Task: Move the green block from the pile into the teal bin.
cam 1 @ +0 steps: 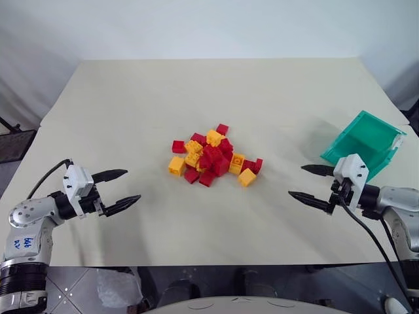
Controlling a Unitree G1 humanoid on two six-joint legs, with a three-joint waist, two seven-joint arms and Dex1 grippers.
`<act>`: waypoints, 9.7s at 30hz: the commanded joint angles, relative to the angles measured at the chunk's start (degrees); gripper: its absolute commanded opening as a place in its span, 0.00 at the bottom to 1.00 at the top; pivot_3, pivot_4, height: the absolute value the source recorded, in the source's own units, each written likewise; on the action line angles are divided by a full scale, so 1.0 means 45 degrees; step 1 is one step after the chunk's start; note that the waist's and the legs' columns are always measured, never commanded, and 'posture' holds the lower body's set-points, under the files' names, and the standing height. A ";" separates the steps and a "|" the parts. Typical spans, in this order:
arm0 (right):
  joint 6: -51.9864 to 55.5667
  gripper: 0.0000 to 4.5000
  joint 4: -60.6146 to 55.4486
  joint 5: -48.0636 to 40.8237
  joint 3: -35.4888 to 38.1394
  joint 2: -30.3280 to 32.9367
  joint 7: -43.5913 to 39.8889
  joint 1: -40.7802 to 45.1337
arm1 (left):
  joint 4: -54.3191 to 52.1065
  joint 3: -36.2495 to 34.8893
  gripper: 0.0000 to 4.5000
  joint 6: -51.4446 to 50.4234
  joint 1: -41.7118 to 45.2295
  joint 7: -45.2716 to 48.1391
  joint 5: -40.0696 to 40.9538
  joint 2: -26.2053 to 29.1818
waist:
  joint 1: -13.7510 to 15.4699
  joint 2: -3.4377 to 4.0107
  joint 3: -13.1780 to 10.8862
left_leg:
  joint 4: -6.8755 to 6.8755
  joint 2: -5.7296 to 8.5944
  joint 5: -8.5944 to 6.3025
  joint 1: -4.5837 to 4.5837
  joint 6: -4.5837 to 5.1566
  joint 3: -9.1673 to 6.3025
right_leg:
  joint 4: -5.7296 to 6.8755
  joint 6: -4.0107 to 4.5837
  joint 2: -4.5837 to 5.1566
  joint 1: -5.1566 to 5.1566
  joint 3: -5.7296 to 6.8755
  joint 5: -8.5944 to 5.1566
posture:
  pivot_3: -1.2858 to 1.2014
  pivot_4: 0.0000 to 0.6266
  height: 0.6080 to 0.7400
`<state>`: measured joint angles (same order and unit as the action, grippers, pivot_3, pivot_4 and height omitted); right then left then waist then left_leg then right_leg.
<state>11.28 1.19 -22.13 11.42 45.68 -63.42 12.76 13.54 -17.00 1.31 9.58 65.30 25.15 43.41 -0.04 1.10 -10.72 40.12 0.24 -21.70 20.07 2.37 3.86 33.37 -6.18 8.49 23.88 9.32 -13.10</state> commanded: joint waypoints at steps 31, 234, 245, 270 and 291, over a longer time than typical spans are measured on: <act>0.0936 1.00 -0.3077 -0.1354 0.0402 -0.0581 0.1046 -0.0991 | 0.2429 0.6237 0.01 -0.1020 0.7461 -0.0145 -0.2479 -0.5109 | 0.0332 -0.0030 -0.0015 | 0.0038 0.0018 0.0008 0.0018 0.0028 0.0076 | -0.0028 -0.0058 -0.0041 0.0001 -0.0008 0.0036 | 0.52 0.24 1.00; 0.2243 1.00 -0.4812 -0.2007 0.3159 0.0449 0.2423 -0.3656 | 0.4604 0.9055 0.95 -0.7172 1.2883 0.0183 -0.4963 -0.8625 | 0.0371 -0.0096 -0.0072 | 0.0216 0.0024 -0.0052 0.0091 0.0127 0.0100 | -0.0016 -0.0118 -0.0002 0.0025 -0.0065 0.0087 | 0.52 0.24 1.00; 0.2952 1.00 -0.4093 -0.1979 0.2742 0.1937 0.1151 -0.2825 | -0.1544 0.6408 0.99 -0.7465 0.8657 0.0812 -0.3320 -0.3901 | 0.0337 -0.0082 -0.0070 | 0.0217 0.0016 -0.0054 0.0076 0.0116 0.0100 | -0.0001 -0.0119 -0.0003 0.0025 -0.0074 0.0089 | 0.52 0.24 1.00; 0.5002 1.00 -0.5532 -0.2335 0.4374 0.4767 -0.1621 -0.4370 | -0.2817 0.1894 0.99 -0.1078 0.2134 0.3549 0.1356 -0.2701 | 0.0309 -0.0065 -0.0061 | 0.0240 0.0013 -0.0074 0.0056 0.0097 -0.0001 | -0.0079 -0.0119 0.0007 -0.0067 -0.0080 0.0099 | 0.52 0.24 1.00; 0.0781 1.00 0.1064 0.3997 -0.7998 0.1595 -0.5852 0.6549 | -0.5336 0.1740 0.99 -0.1006 0.0194 0.1820 0.1825 -0.2710 | 0.0017 -0.0048 -0.0071 | 0.0231 0.0004 -0.0087 0.0095 0.0079 0.0018 | -0.0103 -0.0109 -0.0008 -0.0027 -0.0008 0.0102 | 0.52 0.24 1.00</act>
<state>15.86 5.63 -5.08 -24.73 52.83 -86.85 41.41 -8.48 -8.24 -3.36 10.93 74.24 31.92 30.46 0.04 0.88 -11.04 41.16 0.26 -22.10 20.48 2.71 3.93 32.92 -6.67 8.45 23.76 9.28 -12.64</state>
